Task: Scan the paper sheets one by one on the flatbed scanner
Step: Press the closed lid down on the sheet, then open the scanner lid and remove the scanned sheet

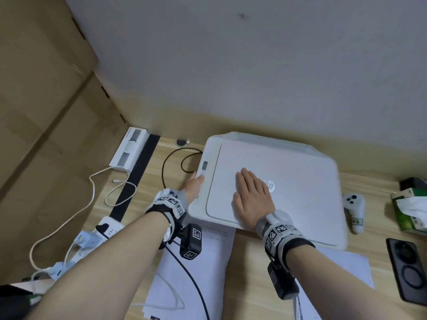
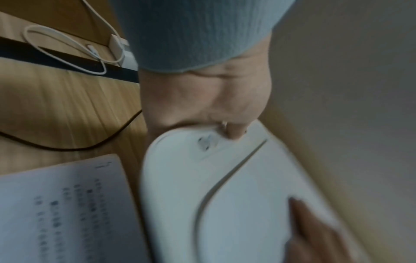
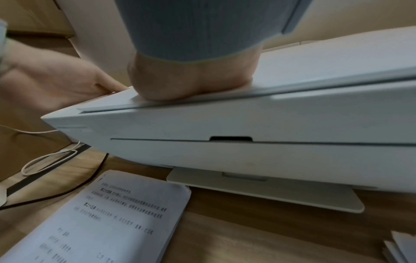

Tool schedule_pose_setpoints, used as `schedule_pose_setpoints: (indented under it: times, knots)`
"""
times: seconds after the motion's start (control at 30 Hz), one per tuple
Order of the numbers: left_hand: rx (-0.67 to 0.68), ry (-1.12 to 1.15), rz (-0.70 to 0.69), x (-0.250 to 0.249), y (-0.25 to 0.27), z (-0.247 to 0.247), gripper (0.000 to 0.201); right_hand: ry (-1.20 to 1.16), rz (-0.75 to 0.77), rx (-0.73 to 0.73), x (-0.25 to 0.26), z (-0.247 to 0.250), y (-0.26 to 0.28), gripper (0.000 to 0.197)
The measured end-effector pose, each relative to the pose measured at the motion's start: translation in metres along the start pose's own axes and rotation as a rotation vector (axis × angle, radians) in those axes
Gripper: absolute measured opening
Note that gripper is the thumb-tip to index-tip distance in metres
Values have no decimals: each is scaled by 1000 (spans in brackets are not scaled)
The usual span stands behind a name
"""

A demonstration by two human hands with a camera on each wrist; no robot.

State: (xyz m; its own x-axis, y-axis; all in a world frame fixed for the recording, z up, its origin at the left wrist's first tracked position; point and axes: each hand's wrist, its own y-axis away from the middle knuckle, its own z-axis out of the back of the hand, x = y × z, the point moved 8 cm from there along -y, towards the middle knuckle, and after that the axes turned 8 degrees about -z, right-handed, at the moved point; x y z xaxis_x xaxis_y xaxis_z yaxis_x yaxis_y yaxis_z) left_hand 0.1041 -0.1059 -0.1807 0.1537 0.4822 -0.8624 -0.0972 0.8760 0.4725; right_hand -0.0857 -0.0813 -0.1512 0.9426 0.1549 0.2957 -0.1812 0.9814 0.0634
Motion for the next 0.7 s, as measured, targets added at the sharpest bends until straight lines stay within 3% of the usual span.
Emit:
schedule_pose_setpoints:
  times: [0.1, 0.23, 0.33, 0.47, 0.6, 0.7]
  knots:
    - [82, -143, 77, -13, -1, 0, 40, 8, 2, 94, 1, -7, 2, 63]
    - [6, -491, -172, -60, 11, -11, 59, 82, 87, 145, -3, 16, 12, 60]
    - [243, -758, -305, -68, 22, -52, 73, 151, 99, 154, -23, 34, 27, 51]
    - [597, -1155, -392, -38, 53, -93, 79, 160, -44, 160, -70, 42, 57, 48]
    - [593, -1385, -491, -13, 70, -109, 87, 123, -198, 147, -102, 40, 102, 52]
    - [559, -1449, -735, -24, 82, -114, 67, 83, -238, 117, -101, 38, 123, 48]
